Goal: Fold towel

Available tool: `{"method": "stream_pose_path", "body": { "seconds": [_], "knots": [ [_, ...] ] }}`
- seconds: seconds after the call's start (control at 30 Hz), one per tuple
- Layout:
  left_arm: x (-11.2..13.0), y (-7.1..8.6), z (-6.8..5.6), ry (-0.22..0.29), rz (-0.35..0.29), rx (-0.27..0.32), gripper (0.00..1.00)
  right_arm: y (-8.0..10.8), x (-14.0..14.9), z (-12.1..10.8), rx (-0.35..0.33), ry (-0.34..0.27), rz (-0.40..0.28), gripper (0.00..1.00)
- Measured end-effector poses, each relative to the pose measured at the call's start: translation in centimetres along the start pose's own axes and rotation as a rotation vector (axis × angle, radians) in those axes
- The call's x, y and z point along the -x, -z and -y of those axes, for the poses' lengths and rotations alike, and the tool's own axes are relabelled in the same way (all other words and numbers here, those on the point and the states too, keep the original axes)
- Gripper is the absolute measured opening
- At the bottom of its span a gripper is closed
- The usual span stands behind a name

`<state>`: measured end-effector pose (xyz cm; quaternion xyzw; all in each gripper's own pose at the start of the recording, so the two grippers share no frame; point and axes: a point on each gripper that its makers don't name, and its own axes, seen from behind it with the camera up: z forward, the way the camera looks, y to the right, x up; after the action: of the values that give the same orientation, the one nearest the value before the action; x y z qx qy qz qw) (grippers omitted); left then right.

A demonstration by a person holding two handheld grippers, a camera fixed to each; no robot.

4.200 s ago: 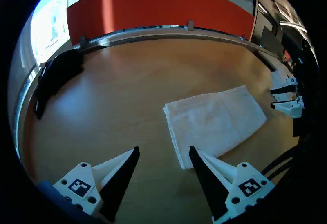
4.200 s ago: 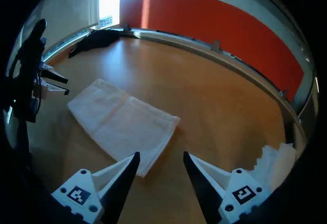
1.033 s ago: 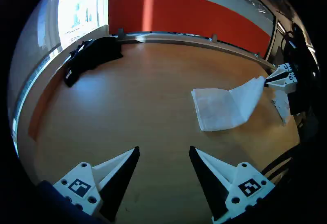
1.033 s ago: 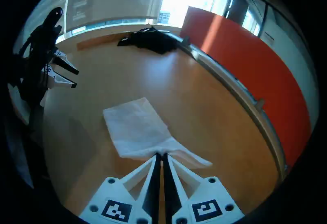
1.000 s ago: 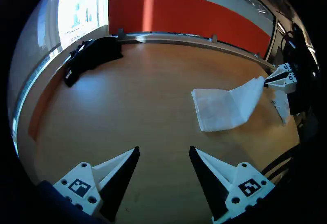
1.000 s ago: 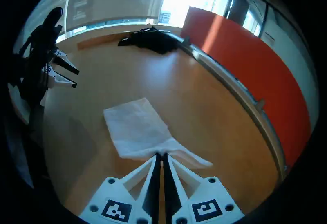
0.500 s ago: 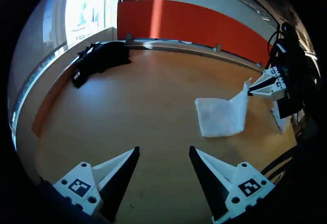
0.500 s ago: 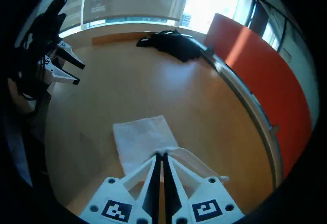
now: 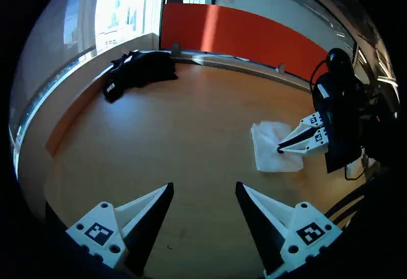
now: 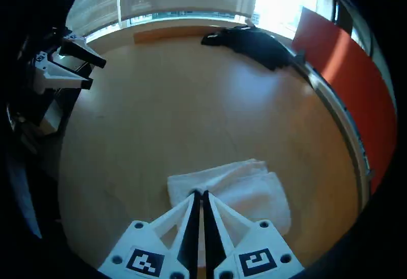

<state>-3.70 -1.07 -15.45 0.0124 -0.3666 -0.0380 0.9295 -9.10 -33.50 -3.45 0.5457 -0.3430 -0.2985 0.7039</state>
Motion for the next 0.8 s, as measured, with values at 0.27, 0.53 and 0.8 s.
{"method": "stream_pose_path", "body": {
  "seconds": [0.27, 0.53, 0.8],
  "knots": [
    [0.1, 0.1, 0.2, 0.013, -0.003, 0.004, 0.9, -0.9, 0.9, 0.2, -0.011, -0.029, 0.023, 0.09],
    [-0.4, -0.2, 0.1, 0.004, -0.006, 0.009, 0.9, -0.3, 1.1, -0.7, 0.018, -0.054, 0.021, 0.64],
    [-0.8, -0.3, 0.1, 0.002, -0.01, 0.011, 0.9, 0.2, 2.2, -0.7, 0.031, -0.116, 0.014, 0.72]
  ]
}}
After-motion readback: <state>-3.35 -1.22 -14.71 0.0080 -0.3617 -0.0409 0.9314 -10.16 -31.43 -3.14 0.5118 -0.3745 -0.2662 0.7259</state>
